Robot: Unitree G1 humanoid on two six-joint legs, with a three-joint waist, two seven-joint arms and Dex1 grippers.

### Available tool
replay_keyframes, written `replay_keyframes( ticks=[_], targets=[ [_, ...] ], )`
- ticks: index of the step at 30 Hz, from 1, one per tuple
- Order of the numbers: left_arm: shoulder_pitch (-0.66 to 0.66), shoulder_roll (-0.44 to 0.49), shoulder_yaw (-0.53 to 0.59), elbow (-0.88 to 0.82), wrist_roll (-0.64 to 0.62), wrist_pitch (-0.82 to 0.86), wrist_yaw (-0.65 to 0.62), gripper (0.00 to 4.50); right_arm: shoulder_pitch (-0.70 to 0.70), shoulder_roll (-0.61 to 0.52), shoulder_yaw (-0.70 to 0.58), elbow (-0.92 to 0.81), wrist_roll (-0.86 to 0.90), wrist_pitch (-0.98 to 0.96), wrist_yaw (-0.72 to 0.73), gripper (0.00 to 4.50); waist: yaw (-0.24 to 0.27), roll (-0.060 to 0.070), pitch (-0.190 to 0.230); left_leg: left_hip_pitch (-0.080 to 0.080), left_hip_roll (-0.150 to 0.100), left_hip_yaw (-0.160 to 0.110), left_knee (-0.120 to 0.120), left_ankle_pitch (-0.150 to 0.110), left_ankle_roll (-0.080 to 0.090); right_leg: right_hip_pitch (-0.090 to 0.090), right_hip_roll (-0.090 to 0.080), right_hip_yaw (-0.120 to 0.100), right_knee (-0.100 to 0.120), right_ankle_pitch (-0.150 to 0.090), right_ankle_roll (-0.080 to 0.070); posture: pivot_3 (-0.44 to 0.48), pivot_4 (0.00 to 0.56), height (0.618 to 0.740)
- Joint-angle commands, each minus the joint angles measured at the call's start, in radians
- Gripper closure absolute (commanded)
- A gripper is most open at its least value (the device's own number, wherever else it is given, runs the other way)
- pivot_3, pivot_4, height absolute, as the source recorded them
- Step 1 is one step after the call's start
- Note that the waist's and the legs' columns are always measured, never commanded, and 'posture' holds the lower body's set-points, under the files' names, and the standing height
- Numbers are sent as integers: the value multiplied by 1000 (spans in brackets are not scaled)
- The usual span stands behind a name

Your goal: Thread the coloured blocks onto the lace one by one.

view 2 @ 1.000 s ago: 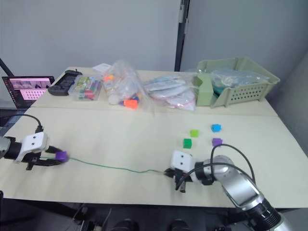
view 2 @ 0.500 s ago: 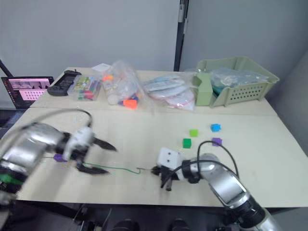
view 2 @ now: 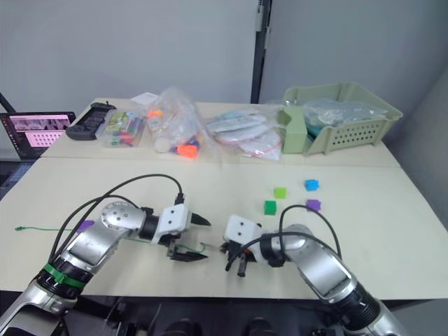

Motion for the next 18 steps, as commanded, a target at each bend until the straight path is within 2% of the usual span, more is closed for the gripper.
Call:
replay_keyframes(
  ticks=[1, 3, 13, 14, 18],
  targets=[
    [6, -9, 9, 5, 16, -23, 0, 292, -16, 4, -8, -42, 5, 1, -3, 4500, 0, 0, 0, 0, 0, 0, 0, 0, 0, 0, 0, 0, 0, 0, 0, 0, 150, 740],
    [10, -17, 3, 15, 29, -33, 1, 844, -16, 5, -7, -44, 6, 3, -5, 4500, 1, 0, 0, 0, 0, 0, 0, 0, 0, 0, 0, 0, -1, 0, 0, 0, 150, 740],
    [8, -55, 9, 14, 33, -8, 2, 4225, -12, 3, -11, -50, 8, 11, -5, 4500, 2, 0, 0, 0, 0, 0, 0, 0, 0, 0, 0, 0, -1, 0, 0, 0, 150, 740],
    [7, -57, 10, 10, 32, -3, 1, 4469, -11, 2, -10, -50, 9, 12, -5, 4500, 2, 0, 0, 0, 0, 0, 0, 0, 0, 0, 0, 0, -1, 0, 0, 0, 150, 740],
    [11, -55, 9, -11, 31, 10, -3, 4469, -8, 0, -7, -55, 10, 16, -3, 4500, 2, 0, 0, 0, 0, 0, 0, 0, 0, 0, 0, 0, -1, 0, 0, 0, 150, 740]
  ],
)
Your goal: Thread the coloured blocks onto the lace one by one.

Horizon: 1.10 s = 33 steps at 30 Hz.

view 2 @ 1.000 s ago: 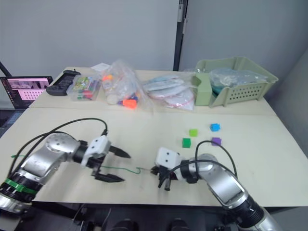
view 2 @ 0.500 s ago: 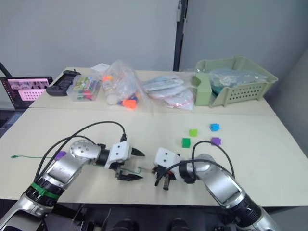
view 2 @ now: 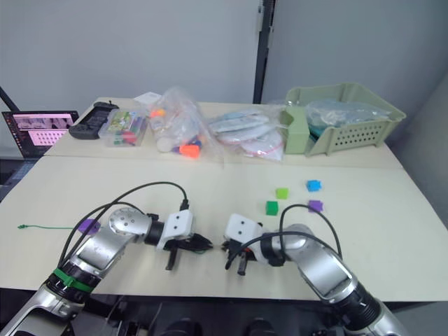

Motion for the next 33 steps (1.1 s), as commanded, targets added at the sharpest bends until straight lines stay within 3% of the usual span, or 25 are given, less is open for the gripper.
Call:
replay_keyframes(
  ticks=[1, 8, 9, 13, 17, 20, 22, 25, 28, 33],
  targets=[
    [-7, -2, 18, -46, -5, 10, 5, 4469, -8, -1, 0, -50, 13, 8, 6, 4500, 0, 0, 0, 0, 0, 0, 0, 0, 0, 0, 0, 0, 0, 0, 0, 0, 150, 740],
    [-10, -2, 23, -63, -19, 35, -8, 4469, 13, 8, -21, -71, 33, 19, -6, 4500, 0, 0, 0, 0, 0, 0, 0, 0, 0, 0, 0, 0, 0, 0, 0, 0, 150, 740],
    [-11, -1, 23, -64, -19, 38, -11, 4500, 24, 14, -41, -86, 52, 29, -9, 3844, 0, 0, 0, 0, 0, 0, 0, 0, 0, 0, 0, 0, 0, 0, 0, 0, 150, 740],
    [-9, 3, 21, -68, -19, 45, -21, 4500, 73, 15, -125, -149, 95, 77, -42, 2512, 1, 0, 0, 0, 0, -1, 0, 0, 0, 0, 0, 0, 0, 0, 0, 0, 150, 740],
    [-3, 9, 27, -69, -22, 39, -29, 4500, 249, 18, -345, -293, 160, 161, -137, 1120, 9, 0, 0, -1, 0, -1, 0, 0, 0, 1, -1, 0, 0, 0, 0, 0, 150, 740],
    [1, 11, 32, -72, -23, 37, -32, 4500, 387, 107, -490, -374, 178, 188, -255, 42, 7, 0, 0, -1, 0, -1, 0, 0, 0, 1, -1, 0, -1, 0, 0, 0, 150, 740],
    [1, 9, 40, -74, -27, 40, -28, 4500, 491, 200, -573, -399, 132, 166, -383, 42, 4, 0, 0, 0, 0, -1, 0, 0, 0, 1, -1, 0, -1, 0, 0, 0, 150, 740],
    [7, 9, 45, -78, -29, 41, -26, 4500, 548, 273, -598, -390, 78, 137, -502, 42, 1, 0, 0, 0, 1, -1, -1, 0, 0, 1, -1, 0, -1, 0, 1, 0, 150, 740],
    [8, 5, 48, -89, -32, 54, -22, 4500, 546, 376, -584, -300, -47, 65, -700, 42, -7, 1, 0, 2, 1, 0, -1, 0, 0, 1, 0, 3, -1, 0, 1, 0, 150, 740],
    [4, -3, 49, -102, -35, 73, -16, 4500, 437, 428, -596, -102, -109, -58, -809, 42, -7, 1, 0, 1, 1, 2, -1, 0, 0, 0, 0, 4, -1, -1, 1, 0, 150, 740]
  ],
)
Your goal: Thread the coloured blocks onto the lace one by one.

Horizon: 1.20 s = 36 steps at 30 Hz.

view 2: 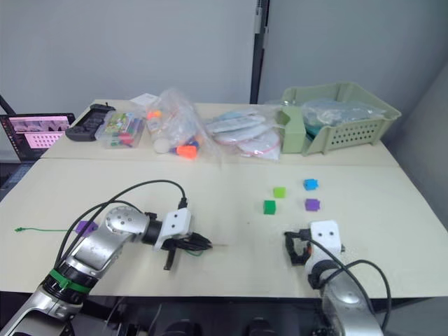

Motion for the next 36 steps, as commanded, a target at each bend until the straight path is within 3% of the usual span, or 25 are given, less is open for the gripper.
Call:
replay_keyframes(
  ticks=[1, 10, 14, 17, 24, 30, 34, 36],
  targets=[
    [-9, -9, 19, -45, -25, 12, 6, 4500, -104, 6, -24, 139, -35, -107, -64, 42, 0, 0, 0, 0, 0, 0, 0, 0, 0, 0, 0, 0, 0, 0, 0, 0, 150, 740],
    [-6, -9, 25, -54, -22, 20, 13, 4500, -335, -46, -92, 568, -27, -305, -94, 42, 2, 0, 0, 0, 0, 3, -2, 0, 0, 0, 0, 0, -1, 0, 0, 0, 150, 740],
    [-4, -7, 28, -57, -23, 25, 19, 4500, -368, -48, -108, 642, -8, -363, -87, 42, 1, 0, 0, 1, 0, 3, -2, 0, 0, 1, 0, 0, -1, 0, 0, 0, 150, 740],
    [2, 1, 31, -64, -26, 25, 18, 4500, -378, -60, -101, 678, -2, -402, -69, 832, 1, 1, 0, 1, 0, 3, -2, 0, 0, 1, 0, 0, -1, 0, 0, 0, 150, 740],
    [6, 6, 30, -63, -28, 26, 22, 4500, -345, -42, -99, 616, 10, -411, -72, 3268, 3, 1, 0, 0, 0, 2, -2, 0, 0, 1, -1, 0, -1, 0, 0, 0, 150, 740],
    [9, 6, 26, -56, -28, 18, 25, 4500, -289, -9, -88, 461, 27, -398, -81, 3324, 1, 1, 0, 0, 0, 2, -2, 0, 0, 0, -1, 0, -1, 0, 0, 0, 150, 740],
    [12, 11, 30, -53, -29, 14, 24, 4500, -178, 45, -14, 188, 21, -297, -92, 3324, -1, 2, 0, 0, 0, -1, -4, 0, 0, -1, -1, 1, -1, 0, 0, 0, 150, 740],
    [13, 13, 32, -48, -28, 12, 26, 4500, -62, 77, 137, -46, 14, -191, -96, 3324, -1, 3, 0, -1, 0, -2, -4, 0, 0, -2, -1, 1, 0, 0, 0, 0, 150, 740]
  ],
)
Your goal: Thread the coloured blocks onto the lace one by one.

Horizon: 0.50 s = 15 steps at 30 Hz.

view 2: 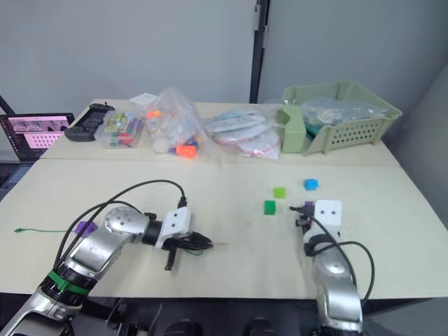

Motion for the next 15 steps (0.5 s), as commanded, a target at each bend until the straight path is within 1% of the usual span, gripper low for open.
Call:
replay_keyframes(
  ticks=[1, 2, 3, 5, 9, 13, 15],
  targets=[
    [2, 10, 27, -17, -10, -8, 4, 4500, 173, 40, 255, -407, 11, 162, -19, 3324, 0, 1, 0, 0, 0, -1, -1, 0, 0, -1, 0, 0, 1, 0, 0, 0, 150, 740],
    [1, 10, 26, -14, -10, -9, 4, 4500, 227, 39, 333, -474, 4, 212, -27, 3324, 0, 1, -1, 0, 0, -2, -2, 0, 0, -1, 0, 0, 2, 0, -1, 0, 150, 740],
    [0, 10, 26, -13, -10, -10, 3, 4500, 259, 38, 379, -513, -3, 247, -34, 3324, -2, 1, 0, 0, 1, -2, -2, 0, 0, -2, 1, -1, 2, -1, -1, 0, 150, 740],
    [-3, 11, 26, -10, -11, -11, 0, 4500, 294, 46, 426, -548, -12, 294, -46, 3324, -3, 1, 0, 0, 1, -2, -2, 0, 0, -2, 0, 0, 0, -1, -2, 0, 150, 740],
    [-10, 12, 25, -2, -8, -14, -5, 4500, 306, 68, 416, -517, 57, 372, -6, 3324, 14, 0, -1, 2, 0, -1, -1, 1, -1, 3, -1, -3, -3, -2, 0, 0, 150, 740],
    [-5, 20, 27, -2, -7, -21, -9, 4500, 259, 50, 420, -425, 51, 411, 10, 3324, 7, 0, -1, 0, 1, -1, -2, 1, -1, 2, 0, -4, -6, -2, -1, 0, 150, 740],
    [-3, 23, 29, -1, -8, -23, -12, 4500, 242, 60, 421, -384, 56, 419, 17, 3324, 6, 0, -1, 0, 1, -1, -2, 1, -1, 2, 0, -4, -6, -2, -1, 0, 150, 740]
  ],
)
